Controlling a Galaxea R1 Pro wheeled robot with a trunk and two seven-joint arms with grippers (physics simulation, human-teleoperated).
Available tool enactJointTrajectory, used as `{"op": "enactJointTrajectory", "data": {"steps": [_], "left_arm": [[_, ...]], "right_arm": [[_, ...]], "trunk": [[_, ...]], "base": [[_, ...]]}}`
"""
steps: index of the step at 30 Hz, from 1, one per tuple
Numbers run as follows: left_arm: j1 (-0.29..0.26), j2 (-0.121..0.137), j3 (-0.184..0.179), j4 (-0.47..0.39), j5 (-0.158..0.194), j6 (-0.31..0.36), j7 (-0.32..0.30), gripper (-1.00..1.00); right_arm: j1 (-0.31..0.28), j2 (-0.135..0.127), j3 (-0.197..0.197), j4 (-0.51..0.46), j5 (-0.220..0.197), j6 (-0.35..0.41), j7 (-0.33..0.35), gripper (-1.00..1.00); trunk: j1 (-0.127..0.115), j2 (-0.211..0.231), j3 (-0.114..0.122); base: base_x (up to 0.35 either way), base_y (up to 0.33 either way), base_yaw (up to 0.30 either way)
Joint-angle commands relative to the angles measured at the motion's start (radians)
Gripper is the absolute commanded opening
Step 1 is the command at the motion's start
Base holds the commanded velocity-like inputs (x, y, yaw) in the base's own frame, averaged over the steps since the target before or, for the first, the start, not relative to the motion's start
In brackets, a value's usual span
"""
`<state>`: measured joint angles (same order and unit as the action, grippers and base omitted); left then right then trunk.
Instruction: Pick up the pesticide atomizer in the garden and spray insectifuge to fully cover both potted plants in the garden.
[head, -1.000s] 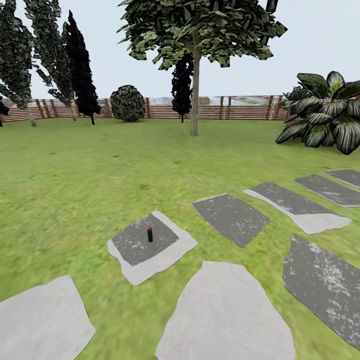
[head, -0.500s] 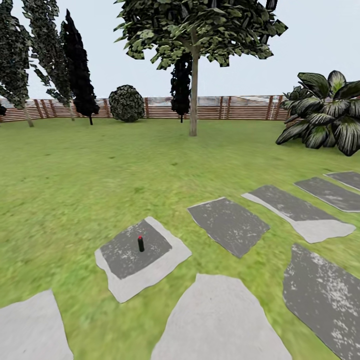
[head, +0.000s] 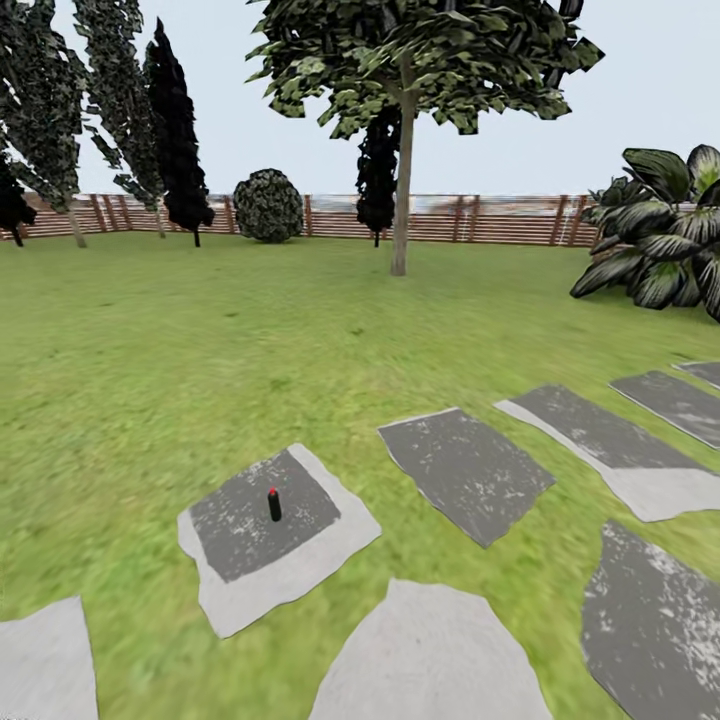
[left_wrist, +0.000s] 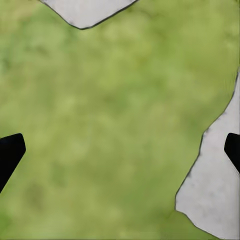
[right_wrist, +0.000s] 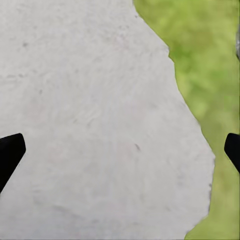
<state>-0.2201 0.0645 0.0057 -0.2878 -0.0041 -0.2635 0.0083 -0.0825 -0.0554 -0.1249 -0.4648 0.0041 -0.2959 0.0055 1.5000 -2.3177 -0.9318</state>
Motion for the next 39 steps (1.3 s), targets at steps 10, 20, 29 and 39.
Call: {"op": "enactJointTrajectory", "data": {"steps": [10, 20, 29, 39], "left_arm": [[-0.001, 0.0, 0.001, 0.001, 0.0, -0.003, 0.001, 1.0], [-0.001, 0.0, 0.002, 0.001, 0.0, -0.003, 0.001, 1.0], [-0.001, 0.0, 0.002, 0.001, 0.0, -0.003, 0.001, 1.0], [-0.001, 0.0, 0.002, 0.001, 0.0, -0.003, 0.001, 1.0]], "right_arm": [[0.0, 0.0, -0.002, 0.002, 0.0, -0.003, 0.001, 1.0], [0.0, 0.0, -0.002, 0.002, 0.0, -0.003, 0.001, 1.0], [0.0, 0.0, -0.002, 0.002, 0.0, -0.004, 0.001, 1.0], [0.0, 0.0, -0.002, 0.002, 0.002, -0.005, -0.001, 1.0]], "trunk": [[0.0, 0.0, -0.001], [0.0, 0.0, -0.001], [0.0, 0.0, -0.001], [0.0, 0.0, -0.001]], "base": [[0.278, -0.167, 0.273], [0.278, -0.167, 0.254], [0.278, -0.167, 0.029], [0.277, -0.168, 0.0]]}}
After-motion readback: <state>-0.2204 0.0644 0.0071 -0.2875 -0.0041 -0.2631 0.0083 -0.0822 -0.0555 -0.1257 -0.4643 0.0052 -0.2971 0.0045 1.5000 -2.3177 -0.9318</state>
